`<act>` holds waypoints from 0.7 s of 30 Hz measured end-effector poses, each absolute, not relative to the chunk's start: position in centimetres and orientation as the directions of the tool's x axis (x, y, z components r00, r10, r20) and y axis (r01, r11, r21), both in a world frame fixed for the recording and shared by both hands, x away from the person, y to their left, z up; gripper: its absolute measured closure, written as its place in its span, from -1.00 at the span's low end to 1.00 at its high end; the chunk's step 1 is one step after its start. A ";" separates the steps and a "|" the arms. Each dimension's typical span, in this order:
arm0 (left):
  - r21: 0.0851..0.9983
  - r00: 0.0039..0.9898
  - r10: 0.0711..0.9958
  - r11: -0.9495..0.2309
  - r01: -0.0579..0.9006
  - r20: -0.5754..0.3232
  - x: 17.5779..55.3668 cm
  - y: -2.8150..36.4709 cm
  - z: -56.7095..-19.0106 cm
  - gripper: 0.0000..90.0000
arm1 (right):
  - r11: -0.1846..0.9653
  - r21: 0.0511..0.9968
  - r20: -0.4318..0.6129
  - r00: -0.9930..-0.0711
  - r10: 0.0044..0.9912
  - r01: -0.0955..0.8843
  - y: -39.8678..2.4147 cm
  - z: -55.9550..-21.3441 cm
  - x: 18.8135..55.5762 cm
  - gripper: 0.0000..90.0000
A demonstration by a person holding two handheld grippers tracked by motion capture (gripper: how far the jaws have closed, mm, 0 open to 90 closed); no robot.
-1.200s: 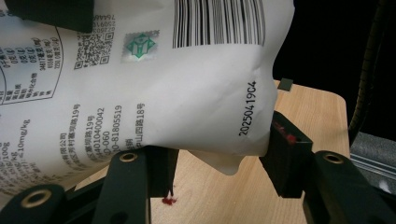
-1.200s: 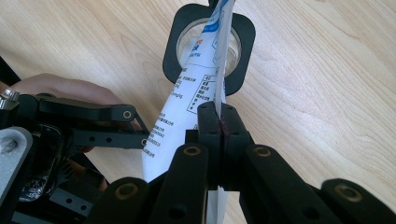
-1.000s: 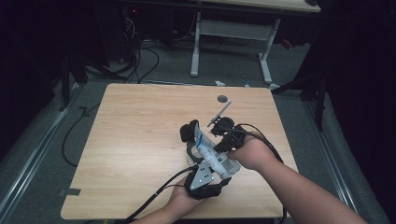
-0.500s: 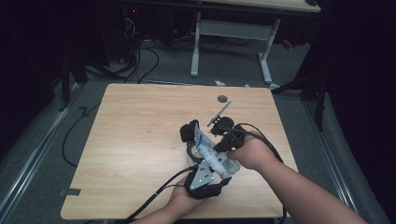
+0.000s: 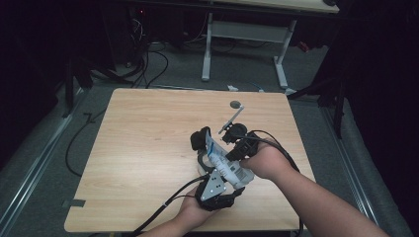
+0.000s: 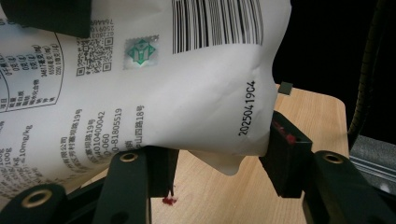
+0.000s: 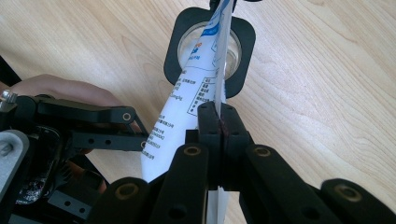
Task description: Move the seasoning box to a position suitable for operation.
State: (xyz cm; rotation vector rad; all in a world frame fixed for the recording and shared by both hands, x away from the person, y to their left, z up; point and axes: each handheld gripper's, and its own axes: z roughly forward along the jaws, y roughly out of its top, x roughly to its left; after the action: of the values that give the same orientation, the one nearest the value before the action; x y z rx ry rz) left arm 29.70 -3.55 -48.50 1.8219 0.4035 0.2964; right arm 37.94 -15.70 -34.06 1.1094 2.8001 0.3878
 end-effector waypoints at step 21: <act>0.960 0.907 0.422 -0.257 0.112 0.007 29.7 -3.6 -48.5 0.14 | 0.703 0.267 0.002 -0.730 0.684 0.659 -15.7 -34.0 37.9 1.00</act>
State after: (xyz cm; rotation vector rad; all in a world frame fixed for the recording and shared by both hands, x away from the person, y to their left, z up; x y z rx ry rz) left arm 29.65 -3.55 -48.52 1.8233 0.3985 0.3088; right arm 37.94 -15.66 -34.01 1.1106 2.8085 0.3837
